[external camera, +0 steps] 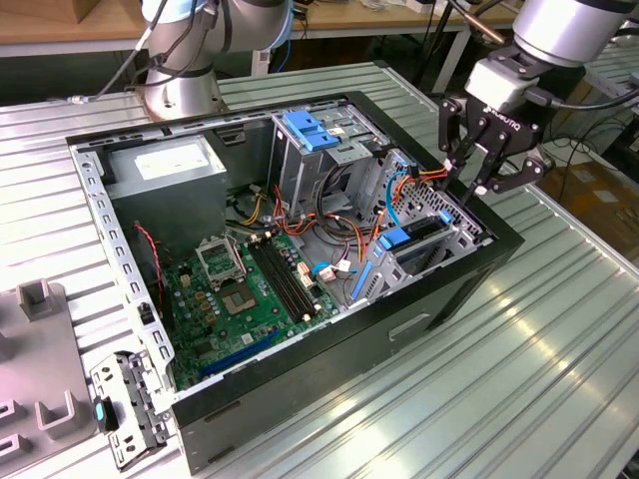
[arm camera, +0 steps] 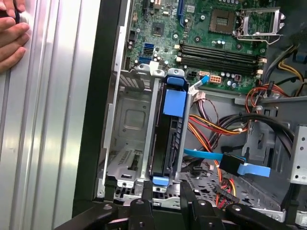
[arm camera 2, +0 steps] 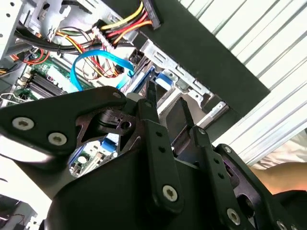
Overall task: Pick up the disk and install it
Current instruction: 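Insert the first disk wire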
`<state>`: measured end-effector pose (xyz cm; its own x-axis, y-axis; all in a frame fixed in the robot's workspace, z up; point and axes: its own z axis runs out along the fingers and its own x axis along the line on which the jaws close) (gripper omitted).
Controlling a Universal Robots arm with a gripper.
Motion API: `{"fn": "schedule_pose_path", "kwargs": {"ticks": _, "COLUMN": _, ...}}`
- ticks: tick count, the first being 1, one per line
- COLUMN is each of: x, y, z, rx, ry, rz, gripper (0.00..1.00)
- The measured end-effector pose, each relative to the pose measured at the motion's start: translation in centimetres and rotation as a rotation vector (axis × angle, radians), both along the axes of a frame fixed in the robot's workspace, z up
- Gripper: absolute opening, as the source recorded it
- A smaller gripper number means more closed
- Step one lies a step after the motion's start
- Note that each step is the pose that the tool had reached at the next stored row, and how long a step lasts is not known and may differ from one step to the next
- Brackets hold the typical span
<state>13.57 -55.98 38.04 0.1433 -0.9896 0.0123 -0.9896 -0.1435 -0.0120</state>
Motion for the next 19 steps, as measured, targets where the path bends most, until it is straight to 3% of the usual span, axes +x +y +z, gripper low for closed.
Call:
{"fn": "schedule_pose_path", "kwargs": {"ticks": 4, "x": 1.01, "y": 0.58, "z": -0.04, "rx": 0.0000, "ry": 0.0000, "rz": 0.011, "gripper": 0.36}}
{"fn": "schedule_pose_path", "kwargs": {"ticks": 5, "x": 1.39, "y": 0.89, "z": -0.06, "rx": 0.0002, "ry": 0.0000, "rz": 0.011, "gripper": 0.36}}
{"fn": "schedule_pose_path", "kwargs": {"ticks": 6, "x": 1.93, "y": 1.49, "z": -0.08, "rx": 0.0001, "ry": 0.0000, "rz": 0.012, "gripper": 0.36}}
{"fn": "schedule_pose_path", "kwargs": {"ticks": 9, "x": 2.53, "y": 2.44, "z": -0.10, "rx": 0.0001, "ry": 0.0000, "rz": 0.015, "gripper": 0.36}}
{"fn": "schedule_pose_path", "kwargs": {"ticks": 11, "x": 3.13, "y": 3.33, "z": -0.12, "rx": 0.0001, "ry": 0.0000, "rz": 0.017, "gripper": 0.36}}
{"fn": "schedule_pose_path", "kwargs": {"ticks": 12, "x": 3.30, "y": 3.54, "z": -0.15, "rx": 0.0002, "ry": 0.0001, "rz": 0.023, "gripper": 0.36}}
{"fn": "schedule_pose_path", "kwargs": {"ticks": 19, "x": 3.60, "y": 3.59, "z": -0.45, "rx": 0.0001, "ry": 0.0001, "rz": 0.183, "gripper": 0.36}}
